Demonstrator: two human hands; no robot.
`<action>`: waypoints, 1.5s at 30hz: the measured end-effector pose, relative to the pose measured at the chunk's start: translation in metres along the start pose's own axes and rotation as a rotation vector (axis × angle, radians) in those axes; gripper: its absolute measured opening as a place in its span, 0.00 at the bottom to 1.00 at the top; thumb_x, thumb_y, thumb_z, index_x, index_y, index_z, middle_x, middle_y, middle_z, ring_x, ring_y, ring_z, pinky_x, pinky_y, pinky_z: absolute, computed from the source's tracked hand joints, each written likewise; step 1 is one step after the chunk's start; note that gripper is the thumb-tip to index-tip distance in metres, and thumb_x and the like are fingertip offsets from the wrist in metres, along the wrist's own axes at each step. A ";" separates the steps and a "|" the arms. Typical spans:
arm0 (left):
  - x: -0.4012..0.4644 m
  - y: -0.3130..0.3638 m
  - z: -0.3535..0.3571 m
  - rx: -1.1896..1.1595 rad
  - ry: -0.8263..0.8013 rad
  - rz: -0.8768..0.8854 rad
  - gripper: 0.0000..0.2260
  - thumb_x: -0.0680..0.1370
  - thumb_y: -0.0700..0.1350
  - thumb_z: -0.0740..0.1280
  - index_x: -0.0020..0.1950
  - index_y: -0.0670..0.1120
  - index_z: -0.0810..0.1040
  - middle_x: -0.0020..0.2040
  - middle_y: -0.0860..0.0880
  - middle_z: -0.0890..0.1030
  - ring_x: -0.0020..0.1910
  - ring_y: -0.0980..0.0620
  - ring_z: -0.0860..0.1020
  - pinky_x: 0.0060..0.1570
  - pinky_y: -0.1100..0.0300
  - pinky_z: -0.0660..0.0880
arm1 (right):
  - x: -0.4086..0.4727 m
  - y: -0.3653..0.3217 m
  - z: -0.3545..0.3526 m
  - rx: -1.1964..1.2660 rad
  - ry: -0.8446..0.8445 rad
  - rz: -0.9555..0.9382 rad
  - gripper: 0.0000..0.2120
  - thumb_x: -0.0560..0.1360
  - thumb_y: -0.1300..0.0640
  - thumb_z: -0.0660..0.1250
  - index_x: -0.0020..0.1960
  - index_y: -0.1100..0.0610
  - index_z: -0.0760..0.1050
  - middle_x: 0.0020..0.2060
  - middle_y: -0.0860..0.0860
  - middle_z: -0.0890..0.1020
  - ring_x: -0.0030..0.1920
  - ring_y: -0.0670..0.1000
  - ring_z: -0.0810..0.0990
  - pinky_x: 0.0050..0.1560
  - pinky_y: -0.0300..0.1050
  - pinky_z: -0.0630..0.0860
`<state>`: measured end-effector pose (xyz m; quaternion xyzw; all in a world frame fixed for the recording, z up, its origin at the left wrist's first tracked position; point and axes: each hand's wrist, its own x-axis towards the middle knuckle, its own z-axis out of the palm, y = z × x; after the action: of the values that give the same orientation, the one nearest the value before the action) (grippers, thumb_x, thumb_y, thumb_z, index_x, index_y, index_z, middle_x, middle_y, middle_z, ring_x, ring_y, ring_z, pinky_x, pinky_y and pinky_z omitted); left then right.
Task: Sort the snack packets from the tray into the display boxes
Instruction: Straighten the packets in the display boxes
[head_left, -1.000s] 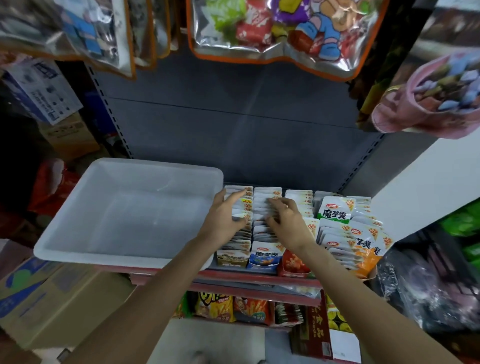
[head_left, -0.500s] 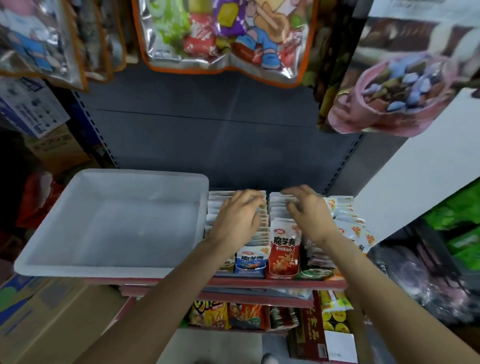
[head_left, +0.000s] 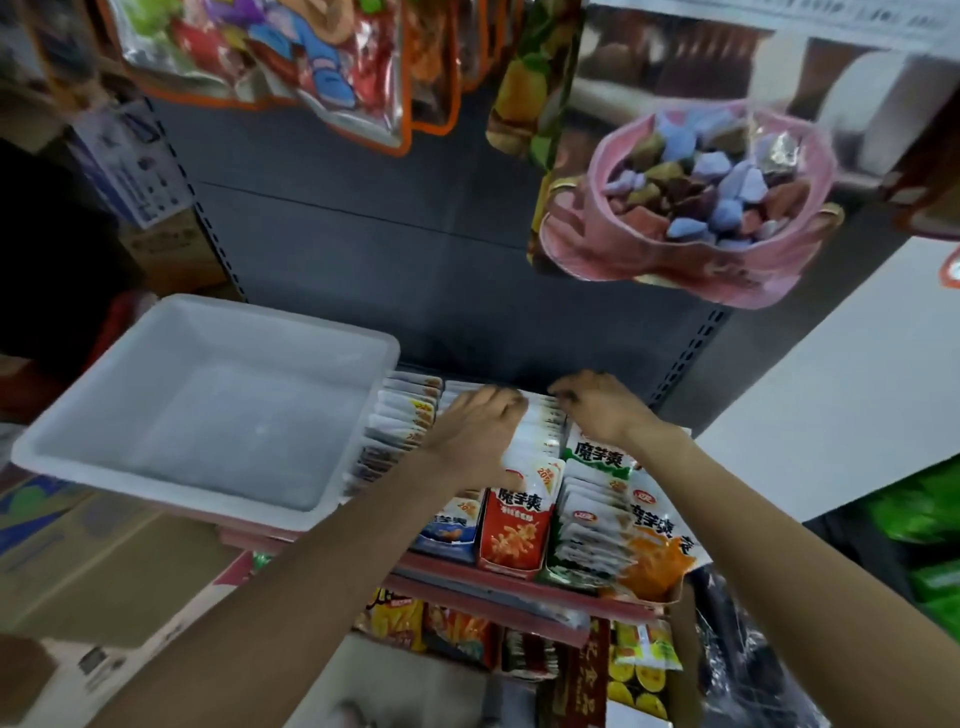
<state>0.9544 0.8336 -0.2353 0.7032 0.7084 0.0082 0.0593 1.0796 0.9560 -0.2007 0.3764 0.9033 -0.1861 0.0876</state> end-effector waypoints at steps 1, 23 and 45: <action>0.001 0.002 0.000 0.022 0.015 -0.006 0.42 0.69 0.63 0.69 0.75 0.45 0.56 0.72 0.47 0.60 0.71 0.48 0.57 0.70 0.53 0.55 | 0.002 0.001 0.000 0.023 0.003 -0.002 0.15 0.80 0.60 0.55 0.62 0.58 0.76 0.62 0.55 0.77 0.60 0.56 0.75 0.61 0.47 0.71; -0.021 -0.001 -0.006 -0.145 0.051 0.037 0.23 0.75 0.58 0.65 0.67 0.52 0.70 0.64 0.55 0.73 0.66 0.55 0.63 0.63 0.58 0.54 | 0.026 0.005 -0.008 0.131 -0.164 -0.080 0.01 0.72 0.60 0.70 0.44 0.56 0.80 0.42 0.48 0.80 0.41 0.44 0.75 0.36 0.32 0.68; -0.008 0.005 -0.010 -0.088 0.076 -0.069 0.19 0.77 0.56 0.63 0.67 0.52 0.72 0.63 0.52 0.68 0.64 0.52 0.62 0.62 0.55 0.59 | 0.023 0.001 -0.004 0.085 -0.154 -0.078 0.09 0.75 0.63 0.66 0.53 0.57 0.81 0.45 0.47 0.78 0.47 0.45 0.75 0.46 0.36 0.68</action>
<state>0.9587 0.8262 -0.2244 0.6743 0.7329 0.0640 0.0634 1.0640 0.9729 -0.2038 0.3288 0.8993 -0.2557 0.1335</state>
